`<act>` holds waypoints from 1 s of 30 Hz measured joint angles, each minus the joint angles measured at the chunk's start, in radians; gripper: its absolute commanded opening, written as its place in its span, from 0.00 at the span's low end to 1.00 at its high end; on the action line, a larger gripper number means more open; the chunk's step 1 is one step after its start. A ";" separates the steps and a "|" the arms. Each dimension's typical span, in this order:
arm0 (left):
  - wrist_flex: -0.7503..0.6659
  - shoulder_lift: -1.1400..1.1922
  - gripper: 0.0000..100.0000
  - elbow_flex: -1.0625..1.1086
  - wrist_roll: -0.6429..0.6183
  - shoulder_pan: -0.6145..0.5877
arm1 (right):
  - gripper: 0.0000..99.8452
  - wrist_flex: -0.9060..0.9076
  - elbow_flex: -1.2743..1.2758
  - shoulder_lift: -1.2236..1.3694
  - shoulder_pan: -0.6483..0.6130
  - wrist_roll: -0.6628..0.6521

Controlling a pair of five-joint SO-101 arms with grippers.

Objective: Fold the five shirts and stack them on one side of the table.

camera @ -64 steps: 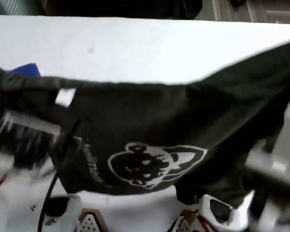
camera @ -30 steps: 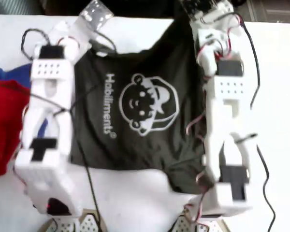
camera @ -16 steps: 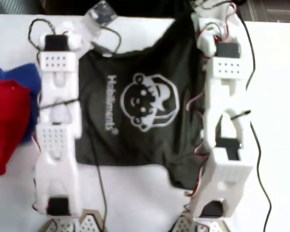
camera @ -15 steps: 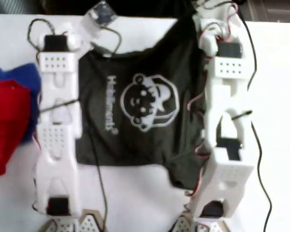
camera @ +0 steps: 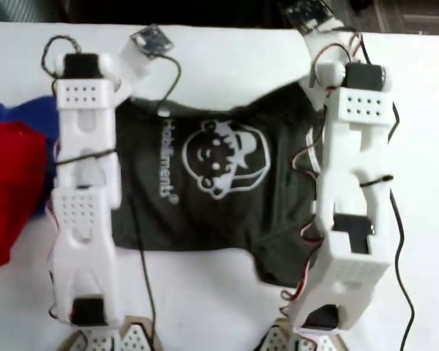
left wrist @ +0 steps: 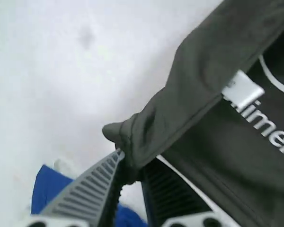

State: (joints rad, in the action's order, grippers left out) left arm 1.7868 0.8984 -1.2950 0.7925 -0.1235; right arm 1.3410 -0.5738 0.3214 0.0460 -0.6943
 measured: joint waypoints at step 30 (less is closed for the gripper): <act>-0.017 -0.552 0.02 1.227 0.055 -0.043 | 0.02 0.371 0.908 -0.727 0.193 -0.180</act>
State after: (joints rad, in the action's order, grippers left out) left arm 1.7699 0.3460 -0.0675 0.8477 -0.1665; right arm 1.7123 0.3345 -0.4058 0.2394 -0.8738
